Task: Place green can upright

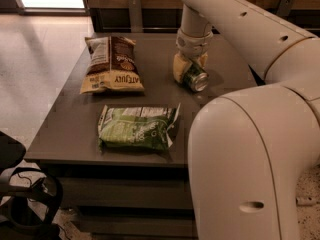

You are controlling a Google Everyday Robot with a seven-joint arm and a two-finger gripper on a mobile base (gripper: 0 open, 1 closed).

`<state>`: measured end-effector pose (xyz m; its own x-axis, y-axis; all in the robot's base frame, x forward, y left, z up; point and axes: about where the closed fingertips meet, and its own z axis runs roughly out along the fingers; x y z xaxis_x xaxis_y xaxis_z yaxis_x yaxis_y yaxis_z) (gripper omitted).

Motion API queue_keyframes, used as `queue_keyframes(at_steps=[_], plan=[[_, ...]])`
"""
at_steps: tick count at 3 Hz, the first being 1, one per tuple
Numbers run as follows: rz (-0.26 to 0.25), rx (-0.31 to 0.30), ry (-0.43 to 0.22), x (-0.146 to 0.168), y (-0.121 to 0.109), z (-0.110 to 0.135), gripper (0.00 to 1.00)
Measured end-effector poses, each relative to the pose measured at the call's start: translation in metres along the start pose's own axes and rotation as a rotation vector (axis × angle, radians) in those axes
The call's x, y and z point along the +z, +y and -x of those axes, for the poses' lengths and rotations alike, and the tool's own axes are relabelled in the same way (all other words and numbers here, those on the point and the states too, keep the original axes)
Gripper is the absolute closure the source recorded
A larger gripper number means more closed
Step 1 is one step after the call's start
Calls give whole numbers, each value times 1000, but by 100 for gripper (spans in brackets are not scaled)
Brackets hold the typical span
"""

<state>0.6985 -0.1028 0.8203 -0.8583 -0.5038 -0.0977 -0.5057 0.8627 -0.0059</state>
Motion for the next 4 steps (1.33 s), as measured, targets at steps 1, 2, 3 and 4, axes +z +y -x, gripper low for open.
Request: queue_keyframes(at_steps=[1,2,3,4], plan=[[4,-15,-21,-2,-2,1,100],[-12,-60,-91,-26,-11,-8,100],[-38,-96,-196,-68,-23,-27,100],[-15,-166,-378,-115,-41,-37,100]])
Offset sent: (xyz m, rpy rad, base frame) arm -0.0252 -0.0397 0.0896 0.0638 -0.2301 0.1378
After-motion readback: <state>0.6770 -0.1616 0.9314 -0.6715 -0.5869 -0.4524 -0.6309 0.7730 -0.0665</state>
